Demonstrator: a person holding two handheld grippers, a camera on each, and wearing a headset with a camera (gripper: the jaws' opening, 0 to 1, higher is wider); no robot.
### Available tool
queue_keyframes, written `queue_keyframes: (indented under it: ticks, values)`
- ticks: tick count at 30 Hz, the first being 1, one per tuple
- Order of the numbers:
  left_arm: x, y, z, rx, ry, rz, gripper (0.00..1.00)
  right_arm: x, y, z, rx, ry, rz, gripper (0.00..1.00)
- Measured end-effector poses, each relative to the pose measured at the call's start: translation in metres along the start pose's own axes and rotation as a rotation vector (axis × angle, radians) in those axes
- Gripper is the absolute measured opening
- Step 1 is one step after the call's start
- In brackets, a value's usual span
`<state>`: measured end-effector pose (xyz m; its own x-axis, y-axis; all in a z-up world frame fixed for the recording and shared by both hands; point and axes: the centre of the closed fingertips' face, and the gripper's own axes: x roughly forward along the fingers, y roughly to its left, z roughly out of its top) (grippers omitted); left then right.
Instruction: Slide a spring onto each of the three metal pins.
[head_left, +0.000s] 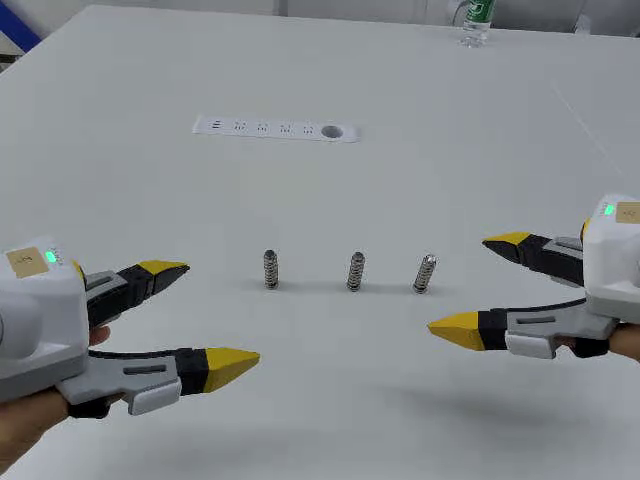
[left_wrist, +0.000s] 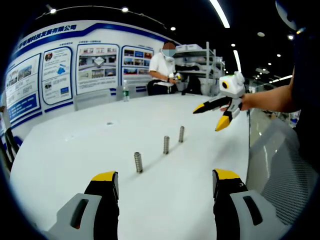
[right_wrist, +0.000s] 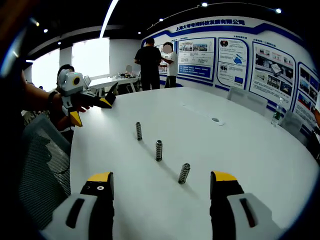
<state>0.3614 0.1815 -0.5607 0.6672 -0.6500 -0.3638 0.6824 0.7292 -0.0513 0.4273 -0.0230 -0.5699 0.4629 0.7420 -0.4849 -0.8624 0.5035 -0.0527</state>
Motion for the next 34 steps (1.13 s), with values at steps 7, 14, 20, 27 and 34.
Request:
queue_keyframes:
  ticks: [7, 14, 20, 27, 34]
  values:
    - [0.0, -0.002, -0.003, -0.005, -0.001, 0.0, 0.78, -0.008, 0.001, -0.003, 0.007, -0.051, -0.035, 0.81]
    - [0.0, -0.001, -0.002, -0.006, -0.005, -0.002, 0.78, -0.007, 0.005, -0.007, 0.039, -0.071, -0.047, 0.81]
    - [-0.001, -0.002, -0.005, -0.009, -0.001, -0.004, 0.78, -0.008, 0.005, -0.011, 0.043, -0.068, -0.05, 0.81]
    - [0.0, -0.003, -0.005, -0.01, -0.002, -0.006, 0.78, -0.01, 0.004, -0.012, 0.061, -0.069, -0.063, 0.81]
    - [0.0, -0.003, -0.005, -0.01, 0.001, -0.007, 0.78, -0.012, 0.005, -0.014, 0.069, -0.06, -0.065, 0.81]
